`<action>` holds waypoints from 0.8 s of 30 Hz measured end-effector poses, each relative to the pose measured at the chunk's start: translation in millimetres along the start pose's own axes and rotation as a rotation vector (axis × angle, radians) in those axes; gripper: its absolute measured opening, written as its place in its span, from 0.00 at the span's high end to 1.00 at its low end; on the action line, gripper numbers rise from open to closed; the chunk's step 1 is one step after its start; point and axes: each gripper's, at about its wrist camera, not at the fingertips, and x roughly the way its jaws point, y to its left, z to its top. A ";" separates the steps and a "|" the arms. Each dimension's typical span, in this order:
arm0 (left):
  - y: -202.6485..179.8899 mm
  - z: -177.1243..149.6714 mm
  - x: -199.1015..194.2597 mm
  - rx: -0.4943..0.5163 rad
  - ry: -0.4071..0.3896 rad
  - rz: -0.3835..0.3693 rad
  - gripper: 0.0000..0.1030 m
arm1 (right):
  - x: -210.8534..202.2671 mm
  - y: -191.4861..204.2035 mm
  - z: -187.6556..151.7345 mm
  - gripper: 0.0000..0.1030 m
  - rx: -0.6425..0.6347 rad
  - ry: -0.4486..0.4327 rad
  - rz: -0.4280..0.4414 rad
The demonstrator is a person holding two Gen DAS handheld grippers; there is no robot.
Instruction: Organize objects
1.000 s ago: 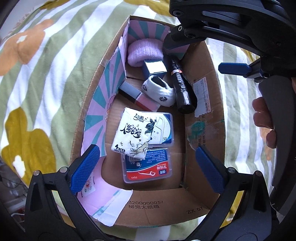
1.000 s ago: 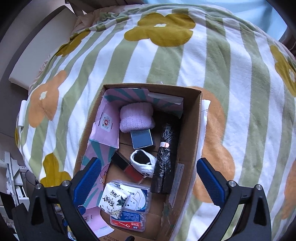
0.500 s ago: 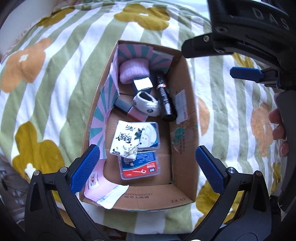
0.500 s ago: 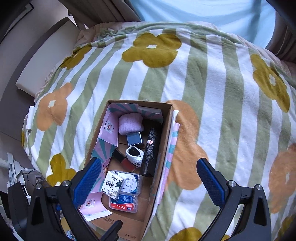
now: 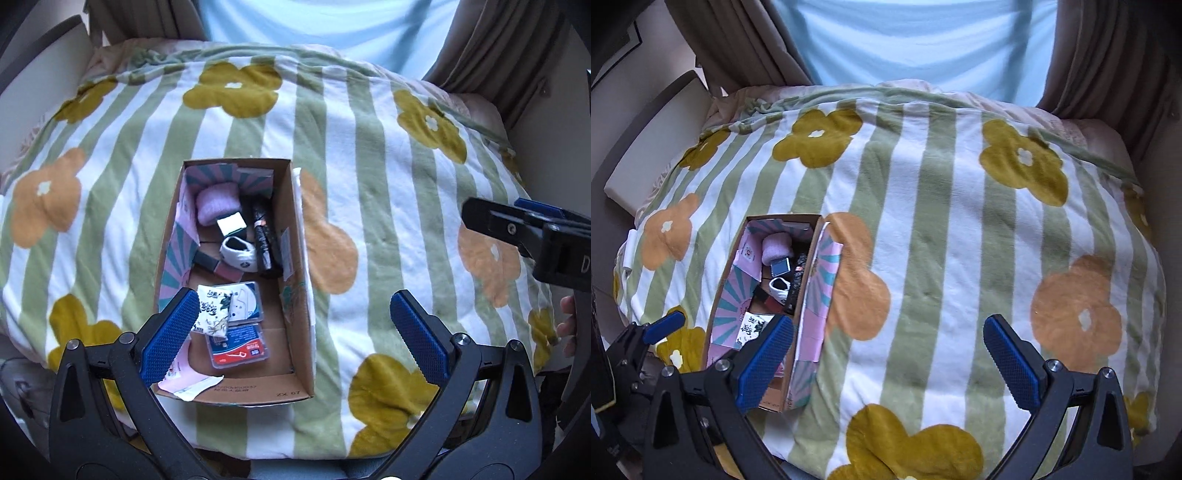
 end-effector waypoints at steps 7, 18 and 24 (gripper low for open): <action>-36.5 9.5 -13.4 0.060 -0.057 -0.004 0.00 | -18.9 -43.9 -28.9 0.01 0.077 -0.029 -0.053; -70.5 7.4 -20.4 0.124 -0.091 -0.028 0.00 | -27.6 -75.7 -60.0 0.01 0.133 -0.046 -0.083; -73.1 1.1 -20.9 0.119 -0.086 -0.029 0.00 | -34.3 -81.0 -63.2 0.01 0.137 -0.060 -0.081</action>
